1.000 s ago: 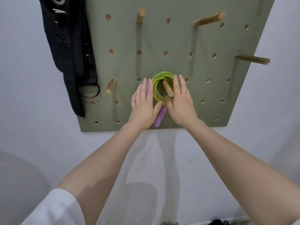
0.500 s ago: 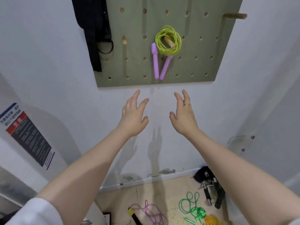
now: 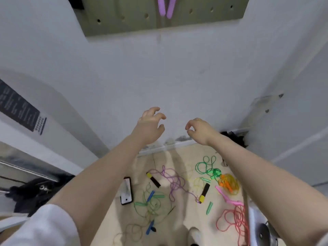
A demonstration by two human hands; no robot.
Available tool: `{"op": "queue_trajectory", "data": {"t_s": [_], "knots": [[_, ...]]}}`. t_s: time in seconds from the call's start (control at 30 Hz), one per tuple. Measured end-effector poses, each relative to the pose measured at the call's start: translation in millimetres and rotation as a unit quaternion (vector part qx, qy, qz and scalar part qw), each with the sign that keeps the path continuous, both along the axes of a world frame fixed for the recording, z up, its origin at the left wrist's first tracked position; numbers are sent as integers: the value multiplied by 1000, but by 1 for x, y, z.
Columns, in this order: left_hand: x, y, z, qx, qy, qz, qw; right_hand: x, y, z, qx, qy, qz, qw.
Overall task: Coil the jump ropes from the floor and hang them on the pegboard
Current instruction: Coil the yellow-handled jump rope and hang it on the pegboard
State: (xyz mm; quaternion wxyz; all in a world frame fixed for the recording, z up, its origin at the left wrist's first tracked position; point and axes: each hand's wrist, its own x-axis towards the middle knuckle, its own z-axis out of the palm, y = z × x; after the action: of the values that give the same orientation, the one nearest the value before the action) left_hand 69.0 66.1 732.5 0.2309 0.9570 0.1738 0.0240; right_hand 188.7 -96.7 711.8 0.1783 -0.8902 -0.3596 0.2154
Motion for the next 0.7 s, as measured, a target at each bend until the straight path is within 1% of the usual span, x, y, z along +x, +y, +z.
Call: {"op": "queue_trajectory", "data": {"t_s": [0.07,0.13,0.2,0.33,0.47,0.57,0.7], "knots": [[1,-9,-54,-26,62,1,998,0,-18,-55,-48,34,4,998],[3,-19,-108,-48,105,6,993,1,-37,-109,-93,70,-3,993],[2,-28,-163,-73,133,18,988,3,-54,-164,-129,102,-12,986],[-8,-44,-283,-101,179,50,977,5,-79,-280,-187,139,-12,972],[-25,-54,-411,-144,220,61,963,-7,-100,-409,-223,151,-1,963],[-39,-58,-508,-152,259,78,951,-22,-110,-505,-238,152,8,959],[-41,-68,-622,-167,271,95,943,-31,-118,-621,-242,142,-24,959]]}}
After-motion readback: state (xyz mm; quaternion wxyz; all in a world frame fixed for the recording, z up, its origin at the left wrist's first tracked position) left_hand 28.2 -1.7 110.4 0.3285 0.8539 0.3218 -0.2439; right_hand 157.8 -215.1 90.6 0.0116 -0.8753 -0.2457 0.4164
